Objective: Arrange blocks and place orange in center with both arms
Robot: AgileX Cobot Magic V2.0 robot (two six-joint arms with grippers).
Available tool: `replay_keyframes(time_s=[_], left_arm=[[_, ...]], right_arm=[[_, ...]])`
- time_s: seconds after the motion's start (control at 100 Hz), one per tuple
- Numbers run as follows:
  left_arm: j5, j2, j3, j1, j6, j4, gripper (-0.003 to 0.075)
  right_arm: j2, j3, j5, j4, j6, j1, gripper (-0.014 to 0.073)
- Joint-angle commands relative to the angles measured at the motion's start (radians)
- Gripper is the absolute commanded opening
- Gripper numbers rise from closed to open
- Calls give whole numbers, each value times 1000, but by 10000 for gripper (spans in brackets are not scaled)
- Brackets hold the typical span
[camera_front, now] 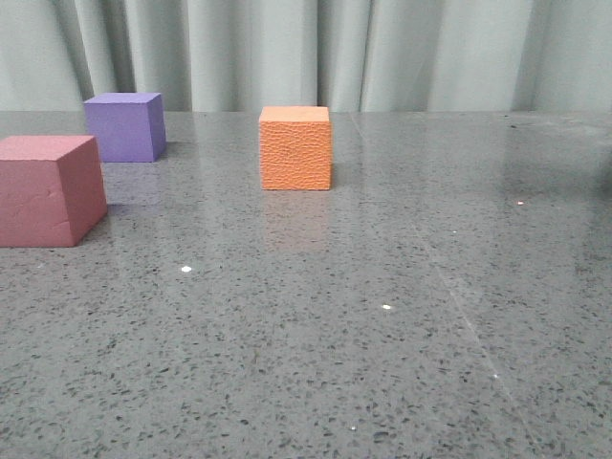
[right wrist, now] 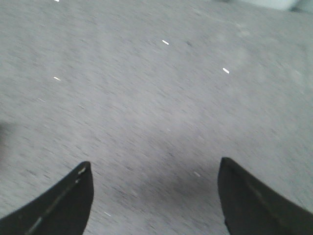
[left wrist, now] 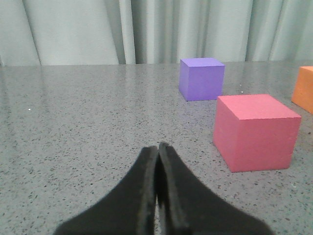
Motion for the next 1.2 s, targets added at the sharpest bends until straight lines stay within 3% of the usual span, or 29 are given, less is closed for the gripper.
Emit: replay_keyframes(time_s=[0.0, 0.21, 0.43, 0.55, 0.73, 1.19], left_arm=[[-89, -33, 54, 2, -1, -4, -19], [-89, -33, 54, 2, -1, -4, -19], [-89, -33, 54, 2, -1, -4, -19], [-89, -33, 54, 2, -1, -4, -19], [-89, -33, 54, 2, -1, -4, -19], [-89, -33, 54, 2, -1, -4, -19]], right_arm=[[-140, 112, -98, -54, -8, -59, 530], [-388, 377, -132, -54, -8, -190, 530], [-612, 554, -123, -54, -9, -204, 500], [-717, 608, -114, -53, -9, -204, 319], [-796, 631, -100, -52, -9, -204, -128], [-806, 631, -99, -52, -8, -204, -120]])
